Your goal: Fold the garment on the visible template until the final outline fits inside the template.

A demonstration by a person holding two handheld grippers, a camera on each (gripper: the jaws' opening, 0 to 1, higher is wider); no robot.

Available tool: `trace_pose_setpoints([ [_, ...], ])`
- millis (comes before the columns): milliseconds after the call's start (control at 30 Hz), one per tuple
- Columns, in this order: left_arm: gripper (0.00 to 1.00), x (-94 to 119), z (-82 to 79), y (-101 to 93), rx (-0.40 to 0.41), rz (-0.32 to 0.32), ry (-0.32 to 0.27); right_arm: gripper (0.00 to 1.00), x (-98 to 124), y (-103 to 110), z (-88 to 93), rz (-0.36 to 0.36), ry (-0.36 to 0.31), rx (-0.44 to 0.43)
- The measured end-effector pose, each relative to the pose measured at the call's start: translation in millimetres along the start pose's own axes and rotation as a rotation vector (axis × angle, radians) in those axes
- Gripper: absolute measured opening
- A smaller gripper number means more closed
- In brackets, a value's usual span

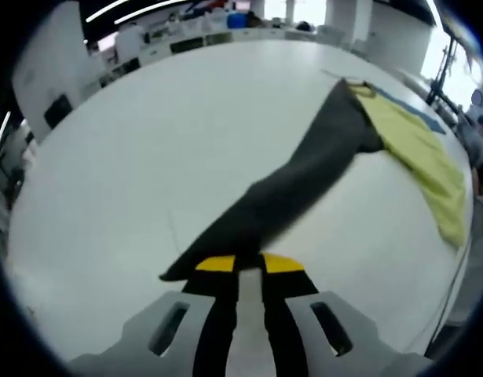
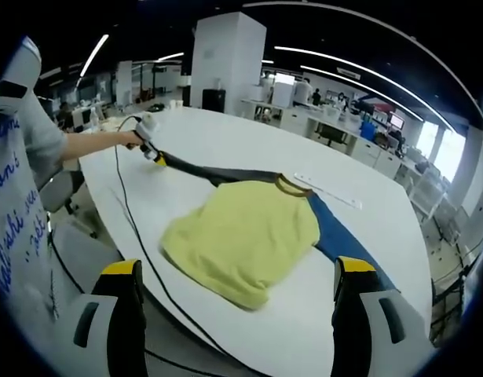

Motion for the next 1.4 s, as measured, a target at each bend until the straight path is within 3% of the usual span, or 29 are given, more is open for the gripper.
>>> trace_pose_setpoints([
  [267, 0.01, 0.1, 3.5, -0.5, -0.059, -0.041, -0.016, 1.0, 1.9, -1.4, -1.1, 0.005, -0.005, 0.003],
  [433, 0.0, 0.3, 3.4, 2.1, -0.037, -0.041, -0.029, 1.0, 4.9, -2.2, -2.1, 0.008, -0.008, 0.008],
  [700, 0.0, 4.6, 4.9, -3.2, -0.052, -0.016, 0.01, 1.0, 8.6, -3.7, -1.5, 0.013, -0.009, 0.008],
  [1000, 0.0, 31.8, 4.2, -7.9, -0.059, 0.037, -0.004, 1.0, 6.8, -3.6, -3.2, 0.008, -0.018, 0.013],
  [1167, 0.0, 50.7, 3.2, -10.9, -0.083, 0.04, -0.002, 1.0, 5.0, -2.5, -4.2, -0.001, -0.026, 0.018],
  [1400, 0.0, 59.8, 6.6, -11.6, -0.11, 0.032, 0.019, 1.0, 6.1, -3.0, -3.4, -0.003, -0.036, 0.019],
])
Point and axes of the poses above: the point that each gripper's makers call its tool centre point, and the gripper's own axes: x roughly backward along the fingers, y roughly to its left, z roughly out of its underside, the point moved 6 cm from there along x, roughly backward along the fingers, and after that the axes turned 2 degrees about z, right-handed, at the moved point
